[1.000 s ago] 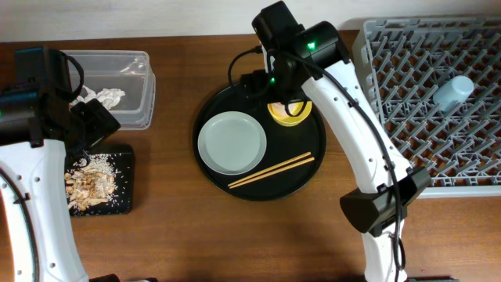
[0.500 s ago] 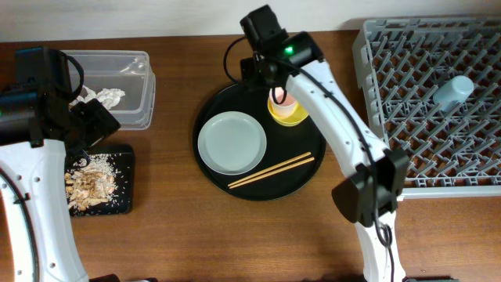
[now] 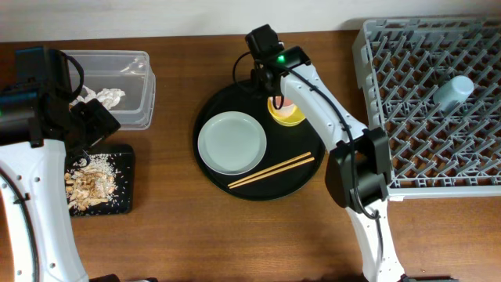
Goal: Sort waste into correct bins and load items into the dishwasher rack
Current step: 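Grasp the pink cup out of the yellow cup with the right gripper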
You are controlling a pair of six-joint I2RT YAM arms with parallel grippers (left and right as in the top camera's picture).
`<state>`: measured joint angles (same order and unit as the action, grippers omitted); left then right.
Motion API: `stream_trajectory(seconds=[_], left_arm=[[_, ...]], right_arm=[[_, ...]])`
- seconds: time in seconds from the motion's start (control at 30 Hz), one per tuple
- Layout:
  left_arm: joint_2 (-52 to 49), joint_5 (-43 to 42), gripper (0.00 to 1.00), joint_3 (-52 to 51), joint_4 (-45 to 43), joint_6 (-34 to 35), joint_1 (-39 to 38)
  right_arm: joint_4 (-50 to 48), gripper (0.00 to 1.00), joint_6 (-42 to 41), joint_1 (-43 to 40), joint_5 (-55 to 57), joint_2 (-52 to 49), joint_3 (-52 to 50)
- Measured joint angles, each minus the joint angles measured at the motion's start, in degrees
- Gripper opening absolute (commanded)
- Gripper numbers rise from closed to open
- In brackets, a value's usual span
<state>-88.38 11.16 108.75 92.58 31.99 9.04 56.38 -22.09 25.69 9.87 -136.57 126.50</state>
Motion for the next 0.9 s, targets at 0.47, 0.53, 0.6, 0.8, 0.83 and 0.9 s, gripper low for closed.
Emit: stream_trajectory(seconds=[0.47, 0.53, 0.6, 0.8, 0.83, 0.9], left_arm=[[0.0, 0.0, 0.99, 0.0, 0.02, 0.0, 0.0], [0.0, 0.0, 0.99, 0.0, 0.0, 0.0, 0.0], [0.0, 0.0, 0.99, 0.0, 0.0, 0.0, 0.0], [0.0, 0.0, 0.99, 0.0, 0.0, 0.0, 0.0], [0.0, 0.0, 0.99, 0.0, 0.0, 0.0, 0.0], [0.0, 0.0, 0.99, 0.0, 0.0, 0.0, 0.0]], right_arm=[[1.55, 0.13, -3.93, 0.39, 0.02, -1.6, -0.13], [2.27, 0.04, -4.26, 0.39, 0.02, -1.6, -0.13], [3.63, 0.04, -4.72, 0.39, 0.0, -1.6, 0.17], [10.8, 0.04, -4.72, 0.39, 0.17, -1.6, 5.88], [12.59, 0.04, -4.7, 0.39, 0.17, -1.6, 7.37], [15.63, 0.04, -4.72, 0.37, 0.13, -1.6, 9.9]])
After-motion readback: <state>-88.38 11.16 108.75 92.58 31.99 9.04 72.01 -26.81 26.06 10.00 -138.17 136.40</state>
